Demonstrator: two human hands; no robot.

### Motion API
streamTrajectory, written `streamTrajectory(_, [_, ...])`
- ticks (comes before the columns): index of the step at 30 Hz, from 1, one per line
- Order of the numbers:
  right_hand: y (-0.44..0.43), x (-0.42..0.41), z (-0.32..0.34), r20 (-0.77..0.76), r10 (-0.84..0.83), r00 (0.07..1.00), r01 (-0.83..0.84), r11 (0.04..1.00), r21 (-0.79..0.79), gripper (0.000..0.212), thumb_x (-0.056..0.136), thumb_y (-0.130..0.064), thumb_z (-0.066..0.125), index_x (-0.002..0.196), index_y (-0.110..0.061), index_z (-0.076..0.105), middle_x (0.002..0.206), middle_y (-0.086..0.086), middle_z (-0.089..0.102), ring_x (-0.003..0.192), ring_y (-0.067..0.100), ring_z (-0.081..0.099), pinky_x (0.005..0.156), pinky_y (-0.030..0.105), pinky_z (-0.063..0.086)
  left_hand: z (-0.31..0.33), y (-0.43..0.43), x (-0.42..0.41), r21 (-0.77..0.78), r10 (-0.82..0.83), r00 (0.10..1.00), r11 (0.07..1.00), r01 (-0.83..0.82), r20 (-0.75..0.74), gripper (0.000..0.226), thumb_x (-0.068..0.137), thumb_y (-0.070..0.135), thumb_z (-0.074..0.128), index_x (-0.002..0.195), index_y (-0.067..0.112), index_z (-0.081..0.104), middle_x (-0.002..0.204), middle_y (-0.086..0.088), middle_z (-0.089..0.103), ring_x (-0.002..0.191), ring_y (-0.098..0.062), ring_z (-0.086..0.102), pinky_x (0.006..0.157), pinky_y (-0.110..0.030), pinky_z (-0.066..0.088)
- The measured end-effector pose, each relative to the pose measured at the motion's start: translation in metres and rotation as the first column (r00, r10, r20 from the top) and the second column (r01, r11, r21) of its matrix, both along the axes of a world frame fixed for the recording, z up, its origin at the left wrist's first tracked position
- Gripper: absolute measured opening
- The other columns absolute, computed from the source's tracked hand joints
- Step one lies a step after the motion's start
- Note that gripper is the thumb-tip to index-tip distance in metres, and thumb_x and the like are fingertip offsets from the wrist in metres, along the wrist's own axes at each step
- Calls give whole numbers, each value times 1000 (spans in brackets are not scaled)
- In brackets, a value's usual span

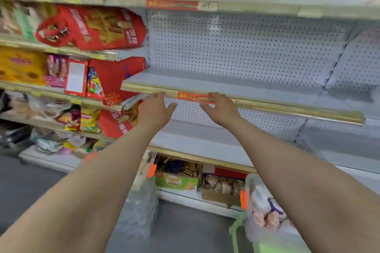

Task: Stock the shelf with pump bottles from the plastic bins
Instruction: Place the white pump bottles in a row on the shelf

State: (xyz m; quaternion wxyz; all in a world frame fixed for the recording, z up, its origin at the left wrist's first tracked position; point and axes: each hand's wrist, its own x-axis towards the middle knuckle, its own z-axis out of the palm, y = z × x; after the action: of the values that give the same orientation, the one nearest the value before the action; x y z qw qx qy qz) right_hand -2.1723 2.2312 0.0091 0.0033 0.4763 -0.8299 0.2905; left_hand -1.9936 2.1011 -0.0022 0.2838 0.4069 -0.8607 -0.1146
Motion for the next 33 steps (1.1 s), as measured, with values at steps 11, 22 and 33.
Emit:
streamTrajectory(11, [-114, 50, 11, 5, 112, 994, -112, 994, 8, 68, 92, -59, 52, 146, -19, 42, 146, 10, 46, 133, 30, 45, 104, 41, 39, 20, -77, 66, -24, 134, 991, 991, -134, -15, 60, 96, 51, 49, 143, 13, 46, 139, -15, 53, 124, -37, 51, 101, -47, 45])
streamTrajectory(22, [-275, 57, -70, 152, 218, 964, -237, 964, 121, 60, 92, -57, 54, 138, -19, 51, 139, 6, 55, 125, 28, 53, 87, 33, 40, -62, -226, 74, 178, 204, 977, 961, -211, 58, 63, 94, 53, 51, 142, 12, 46, 133, -18, 55, 121, -37, 51, 96, -46, 45])
streamTrajectory(33, [-356, 78, -222, 412, 81, 908, -282, 845, 455, 67, 96, -53, 51, 147, -12, 40, 149, 8, 46, 132, 27, 48, 102, 34, 39, -217, -317, 124, 539, 141, 969, 811, -229, 201, 55, 93, 45, 59, 138, 15, 48, 124, -13, 63, 117, -33, 57, 91, -45, 51])
